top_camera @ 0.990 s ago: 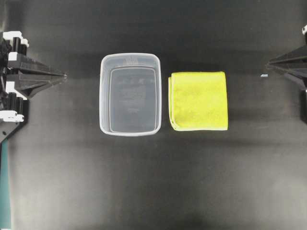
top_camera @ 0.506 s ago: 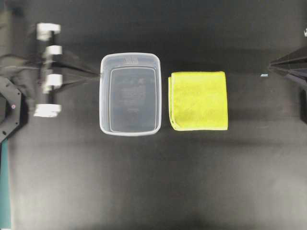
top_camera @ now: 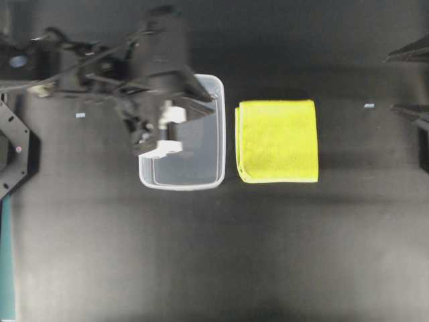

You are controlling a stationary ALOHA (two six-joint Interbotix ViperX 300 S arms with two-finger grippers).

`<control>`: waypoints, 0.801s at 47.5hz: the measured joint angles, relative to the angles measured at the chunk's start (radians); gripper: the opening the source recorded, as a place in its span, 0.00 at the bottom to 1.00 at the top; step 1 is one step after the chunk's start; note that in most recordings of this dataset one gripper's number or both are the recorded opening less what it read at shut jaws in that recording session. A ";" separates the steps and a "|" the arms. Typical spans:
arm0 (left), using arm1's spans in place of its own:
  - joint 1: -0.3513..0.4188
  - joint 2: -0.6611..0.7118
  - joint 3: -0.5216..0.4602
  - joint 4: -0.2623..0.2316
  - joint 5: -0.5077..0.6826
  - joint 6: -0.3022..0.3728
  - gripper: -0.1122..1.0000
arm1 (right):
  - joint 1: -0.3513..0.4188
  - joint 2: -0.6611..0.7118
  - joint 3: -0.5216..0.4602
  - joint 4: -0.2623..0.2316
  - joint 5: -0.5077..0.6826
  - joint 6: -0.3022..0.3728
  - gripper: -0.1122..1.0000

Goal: Place the yellow towel into the container with the left arm.
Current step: 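Move the left gripper over the container toward the yellow towel, then lower the open left gripper onto the towel's center and close it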

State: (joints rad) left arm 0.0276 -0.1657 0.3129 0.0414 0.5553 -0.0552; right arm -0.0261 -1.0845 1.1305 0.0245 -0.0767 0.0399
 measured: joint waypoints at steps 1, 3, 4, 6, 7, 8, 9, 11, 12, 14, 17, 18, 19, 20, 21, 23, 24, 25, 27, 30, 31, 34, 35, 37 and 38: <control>0.002 0.023 -0.021 0.000 0.018 0.000 0.61 | 0.002 -0.005 -0.002 0.000 0.003 0.000 0.82; 0.002 0.067 -0.061 0.000 0.048 0.000 0.71 | 0.000 -0.015 -0.002 0.000 0.005 0.000 0.81; 0.003 0.094 -0.081 -0.002 0.061 0.000 0.76 | 0.000 -0.021 -0.002 -0.002 0.006 -0.002 0.81; 0.003 0.140 -0.118 0.000 0.083 0.000 0.84 | 0.002 -0.037 -0.002 0.000 0.006 -0.002 0.82; 0.003 0.163 -0.138 0.000 0.095 0.000 0.87 | 0.000 -0.044 -0.002 0.000 0.005 -0.002 0.82; 0.003 0.186 -0.160 0.000 0.107 0.002 0.89 | 0.000 -0.052 -0.002 0.000 0.005 -0.002 0.82; 0.003 0.212 -0.184 0.000 0.120 0.002 0.91 | 0.000 -0.060 -0.003 0.000 0.006 -0.003 0.82; 0.002 0.265 -0.239 0.000 0.155 0.011 0.92 | 0.000 -0.077 -0.005 -0.002 0.005 -0.003 0.82; 0.002 0.295 -0.270 0.000 0.175 0.017 0.92 | 0.002 -0.084 -0.006 0.000 0.006 -0.003 0.82; 0.002 0.353 -0.328 -0.002 0.210 0.040 0.92 | 0.002 -0.098 -0.006 0.000 0.006 -0.003 0.82; 0.000 0.442 -0.403 0.000 0.265 0.089 0.91 | 0.002 -0.118 -0.006 0.000 0.009 -0.003 0.82; 0.000 0.469 -0.430 0.000 0.285 0.109 0.92 | 0.002 -0.124 -0.008 0.000 0.008 -0.003 0.82; -0.002 0.492 -0.451 0.000 0.301 0.123 0.92 | 0.000 -0.127 -0.008 0.000 0.008 -0.003 0.82; -0.002 0.518 -0.474 0.000 0.316 0.137 0.92 | 0.000 -0.130 -0.008 0.000 0.009 -0.002 0.82; -0.002 0.535 -0.491 0.000 0.327 0.146 0.92 | 0.002 -0.130 -0.008 0.000 0.009 -0.003 0.82; -0.002 0.575 -0.528 0.000 0.351 0.164 0.92 | 0.000 -0.133 -0.008 -0.002 0.008 -0.003 0.82; -0.003 0.598 -0.552 0.000 0.360 0.166 0.92 | 0.000 -0.133 -0.008 0.000 0.009 -0.003 0.82; -0.003 0.617 -0.572 0.000 0.365 0.166 0.92 | 0.002 -0.133 -0.009 0.000 0.008 -0.003 0.82; -0.002 0.655 -0.609 0.000 0.370 0.166 0.92 | 0.002 -0.133 -0.008 0.000 0.009 -0.003 0.82; -0.002 0.703 -0.646 0.000 0.373 0.166 0.92 | 0.002 -0.135 -0.008 0.000 0.009 -0.005 0.82; 0.000 0.716 -0.655 0.000 0.374 0.166 0.92 | 0.000 -0.133 -0.008 -0.002 0.009 -0.003 0.82; 0.005 0.756 -0.683 0.000 0.376 0.166 0.92 | 0.002 -0.135 -0.008 0.000 0.008 -0.005 0.81; 0.006 0.769 -0.687 0.000 0.376 0.166 0.92 | 0.002 -0.135 -0.008 -0.002 0.009 -0.003 0.81; 0.009 0.787 -0.693 0.000 0.377 0.166 0.92 | 0.002 -0.135 -0.008 -0.002 0.009 -0.003 0.81; 0.011 0.796 -0.693 0.000 0.377 0.166 0.92 | 0.003 -0.133 -0.008 0.000 0.009 -0.003 0.81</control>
State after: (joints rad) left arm 0.0383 0.6305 -0.3804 0.0414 0.9327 0.1104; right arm -0.0230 -1.2180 1.1229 0.0245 -0.0675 0.0368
